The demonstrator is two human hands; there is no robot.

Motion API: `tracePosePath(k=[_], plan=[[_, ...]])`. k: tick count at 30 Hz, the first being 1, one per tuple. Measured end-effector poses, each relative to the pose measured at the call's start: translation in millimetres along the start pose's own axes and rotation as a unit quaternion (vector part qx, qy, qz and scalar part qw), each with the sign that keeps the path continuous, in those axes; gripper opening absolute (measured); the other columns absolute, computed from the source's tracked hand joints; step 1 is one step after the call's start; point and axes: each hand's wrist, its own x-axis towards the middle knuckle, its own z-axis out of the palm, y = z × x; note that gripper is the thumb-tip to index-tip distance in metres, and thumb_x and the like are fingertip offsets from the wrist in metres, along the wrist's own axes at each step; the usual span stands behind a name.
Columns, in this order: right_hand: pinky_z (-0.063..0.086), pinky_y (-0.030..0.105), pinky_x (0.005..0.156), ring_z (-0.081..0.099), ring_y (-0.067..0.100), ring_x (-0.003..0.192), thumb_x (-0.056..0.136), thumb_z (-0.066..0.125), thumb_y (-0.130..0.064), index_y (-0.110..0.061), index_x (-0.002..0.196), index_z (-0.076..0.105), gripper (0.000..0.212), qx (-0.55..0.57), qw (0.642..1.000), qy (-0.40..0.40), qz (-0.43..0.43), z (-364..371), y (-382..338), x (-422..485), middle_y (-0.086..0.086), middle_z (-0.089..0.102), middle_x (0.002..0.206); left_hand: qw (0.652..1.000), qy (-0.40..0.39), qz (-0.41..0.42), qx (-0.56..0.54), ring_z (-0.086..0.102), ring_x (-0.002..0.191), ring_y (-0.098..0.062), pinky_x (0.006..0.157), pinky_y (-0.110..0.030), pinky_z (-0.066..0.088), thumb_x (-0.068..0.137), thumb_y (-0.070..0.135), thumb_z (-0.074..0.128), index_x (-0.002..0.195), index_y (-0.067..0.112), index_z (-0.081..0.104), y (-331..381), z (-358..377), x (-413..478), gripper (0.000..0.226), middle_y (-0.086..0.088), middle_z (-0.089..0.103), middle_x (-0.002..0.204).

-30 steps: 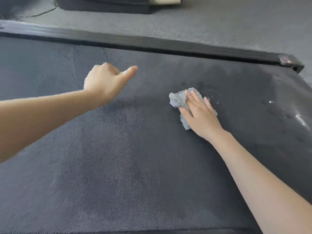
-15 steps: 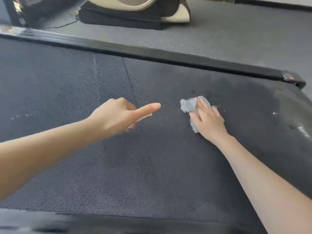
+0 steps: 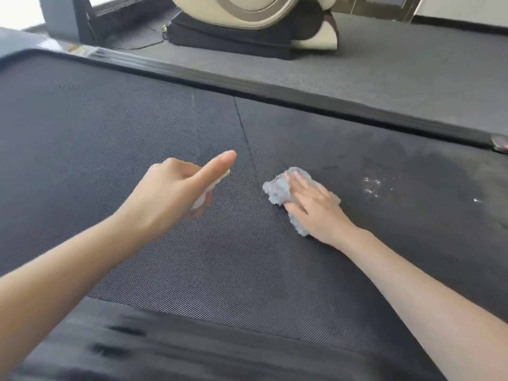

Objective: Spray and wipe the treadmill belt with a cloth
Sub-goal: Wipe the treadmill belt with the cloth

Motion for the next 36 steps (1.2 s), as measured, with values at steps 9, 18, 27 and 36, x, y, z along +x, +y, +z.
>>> tracePosePath(k=[9,18,27,36], plan=[[0.007,0.038,0.118,0.012,0.008,0.145,0.09,0.039,-0.034,-0.024,0.143,0.039,0.054,-0.006,0.931,-0.068,-0.358,47.9,-79.2,-41.7,-0.007,0.028,0.154,0.997,0.056,-0.024,-0.036,0.052,0.045,-0.017,0.06,-0.031,0.048,0.058,0.09,0.042,0.062,-0.005,0.06,-9.0,-19.0,7.6,0.096,-0.017,0.058,0.054],[-0.001,0.037,0.119,-0.007,-0.001,0.142,0.097,0.024,-0.038,-0.028,0.15,0.014,0.056,-0.086,0.973,-0.049,-0.21,26.4,-22.9,64.7,-0.013,0.007,0.157,0.999,0.035,-0.039,-0.005,0.05,0.044,-0.016,0.06,-0.03,0.044,0.068,0.086,0.041,0.051,0.008,0.058,-0.8,-4.6,31.6,0.082,-0.013,0.059,0.052],[-0.005,0.035,0.118,-0.003,0.001,0.144,0.1,0.025,-0.04,-0.028,0.151,0.005,0.056,-0.066,0.995,-0.021,-0.065,7.3,42.3,162.0,-0.008,0.003,0.159,0.999,0.025,-0.036,0.01,0.047,0.041,-0.012,0.064,-0.031,0.042,0.067,0.09,0.043,0.046,0.013,0.046,-6.8,4.7,68.0,0.08,-0.01,0.053,0.048],[-0.001,0.036,0.118,0.001,0.005,0.145,0.101,0.023,-0.04,-0.024,0.151,0.009,0.055,-0.066,0.996,-0.004,0.059,-16.6,105.1,231.9,-0.005,0.004,0.159,0.998,0.015,-0.052,0.022,0.052,0.044,-0.011,0.064,-0.031,0.044,0.063,0.091,0.041,0.06,-0.006,0.048,-12.3,18.0,91.4,0.097,-0.012,0.053,0.051]])
